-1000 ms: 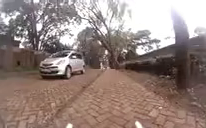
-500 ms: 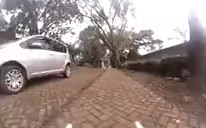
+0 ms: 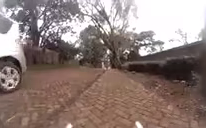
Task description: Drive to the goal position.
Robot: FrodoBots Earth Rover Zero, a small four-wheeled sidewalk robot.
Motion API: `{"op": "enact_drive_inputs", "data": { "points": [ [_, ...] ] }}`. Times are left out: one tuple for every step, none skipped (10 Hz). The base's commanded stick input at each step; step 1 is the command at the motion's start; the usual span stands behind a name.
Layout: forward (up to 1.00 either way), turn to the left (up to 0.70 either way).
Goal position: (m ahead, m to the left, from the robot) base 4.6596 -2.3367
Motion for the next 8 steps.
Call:
{"op": "enact_drive_inputs", "data": {
  "points": [
    [0.70,-0.35],
    [0.70,0.03],
    [0.70,0.08],
    [0.70,0.07],
    [0.70,0.05],
    [0.70,0.11],
    [0.70,0.06],
    [0.70,0.01]
  ]
}}
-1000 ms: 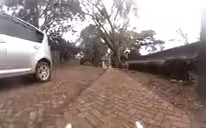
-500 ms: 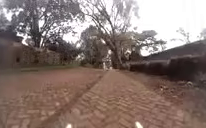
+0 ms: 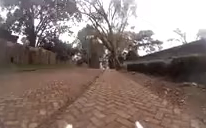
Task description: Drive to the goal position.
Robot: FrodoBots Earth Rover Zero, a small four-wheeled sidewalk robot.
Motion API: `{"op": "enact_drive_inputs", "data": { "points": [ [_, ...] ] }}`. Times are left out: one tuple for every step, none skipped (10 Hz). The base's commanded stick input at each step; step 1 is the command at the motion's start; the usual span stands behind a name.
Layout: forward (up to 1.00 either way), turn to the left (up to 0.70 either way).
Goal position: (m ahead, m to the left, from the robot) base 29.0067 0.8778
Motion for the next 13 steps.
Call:
{"op": "enact_drive_inputs", "data": {
  "points": [
    [0.70,-0.01],
    [0.70,-0.20],
    [0.70,-0.35],
    [0.70,-0.35],
    [0.70,-0.35],
    [0.70,-0.35],
    [0.70,-0.35],
    [0.70,0.00],
    [0.70,0.05],
    [0.70,0.00],
    [0.70,0.00],
    [0.70,-0.34],
    [0.70,-0.35]
  ]
}}
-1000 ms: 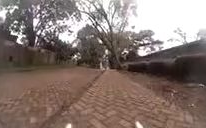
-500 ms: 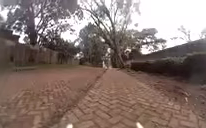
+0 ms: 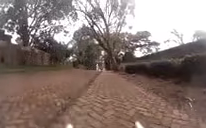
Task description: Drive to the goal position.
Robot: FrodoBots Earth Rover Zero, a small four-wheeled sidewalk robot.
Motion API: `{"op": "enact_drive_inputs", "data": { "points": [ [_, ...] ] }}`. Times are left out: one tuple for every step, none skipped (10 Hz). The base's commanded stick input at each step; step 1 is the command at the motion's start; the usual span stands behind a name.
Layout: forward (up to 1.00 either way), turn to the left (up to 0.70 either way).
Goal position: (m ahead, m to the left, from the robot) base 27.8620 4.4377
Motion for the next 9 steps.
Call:
{"op": "enact_drive_inputs", "data": {
  "points": [
    [0.70,-0.35],
    [0.70,-0.35],
    [0.70,-0.35],
    [0.70,-0.35],
    [0.70,-0.35],
    [0.70,-0.28],
    [0.70,-0.10],
    [0.70,0.02],
    [0.70,0.01]
  ]
}}
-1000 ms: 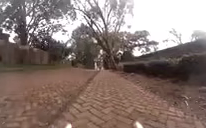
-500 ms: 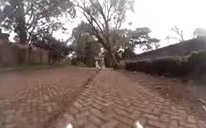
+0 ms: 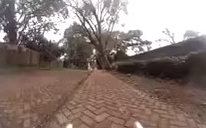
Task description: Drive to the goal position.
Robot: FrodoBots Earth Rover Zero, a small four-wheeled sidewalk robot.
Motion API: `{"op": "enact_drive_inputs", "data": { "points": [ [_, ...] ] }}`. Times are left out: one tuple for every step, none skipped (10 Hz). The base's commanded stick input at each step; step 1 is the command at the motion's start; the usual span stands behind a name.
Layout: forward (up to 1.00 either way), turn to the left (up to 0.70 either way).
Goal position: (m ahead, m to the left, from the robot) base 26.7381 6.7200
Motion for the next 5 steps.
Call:
{"op": "enact_drive_inputs", "data": {
  "points": [
    [0.70,0.00],
    [0.70,0.00],
    [0.70,0.00],
    [0.70,0.00],
    [0.70,0.00]
  ]
}}
